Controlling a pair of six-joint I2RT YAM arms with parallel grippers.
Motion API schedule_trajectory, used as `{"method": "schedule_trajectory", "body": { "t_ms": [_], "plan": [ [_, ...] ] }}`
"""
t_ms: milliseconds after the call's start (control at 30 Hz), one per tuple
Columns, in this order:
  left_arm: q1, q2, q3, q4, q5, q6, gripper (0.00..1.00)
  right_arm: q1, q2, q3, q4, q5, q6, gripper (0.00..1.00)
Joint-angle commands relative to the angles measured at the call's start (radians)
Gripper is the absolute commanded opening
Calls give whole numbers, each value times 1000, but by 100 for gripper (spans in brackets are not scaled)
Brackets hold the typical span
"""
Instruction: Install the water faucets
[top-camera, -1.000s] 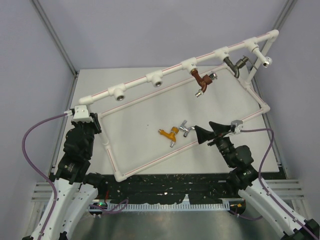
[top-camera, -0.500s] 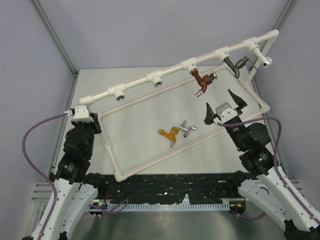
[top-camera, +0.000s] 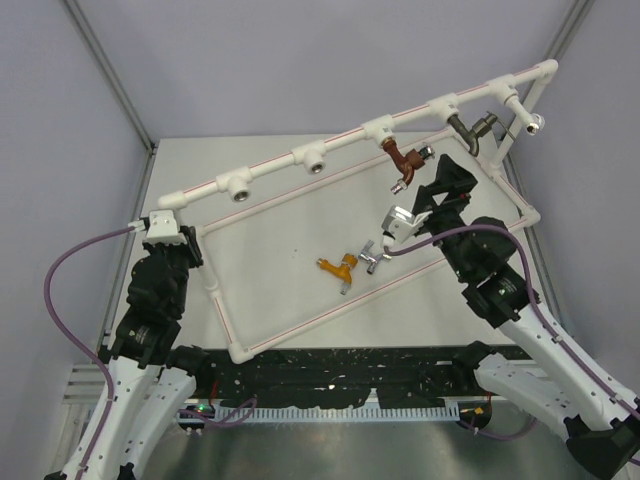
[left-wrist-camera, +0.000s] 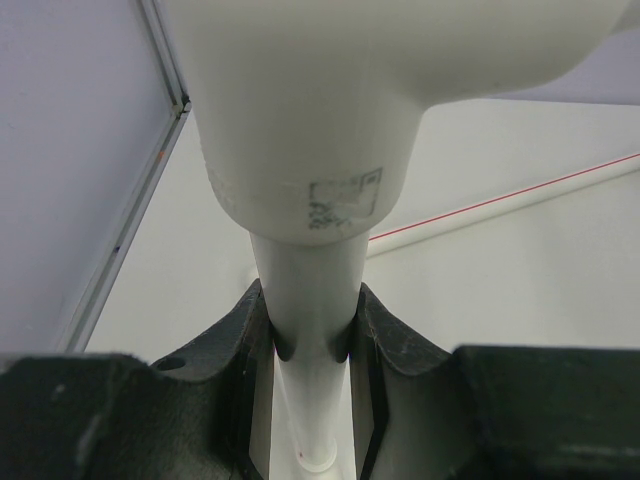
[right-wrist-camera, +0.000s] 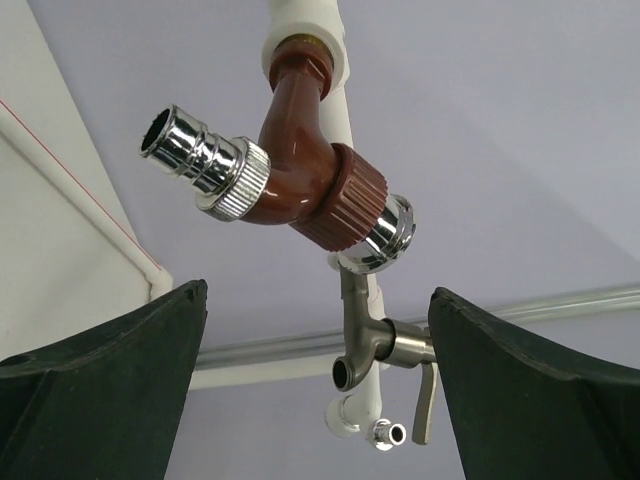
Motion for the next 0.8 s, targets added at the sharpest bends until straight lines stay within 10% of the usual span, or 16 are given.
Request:
{"method": "schedule_trajectory", "body": {
  "t_ms": [0,300,767],
  "plan": [
    [-24,15,7,-71,124,14,0,10,34,76,93,20,-135,95],
    [-26,10,5,-69,123,14,0,10,143,122,153,15,-196,100],
    [-29,-3,2,-66,118,16,0,12,227,131,145,-6,117,51]
  ]
}}
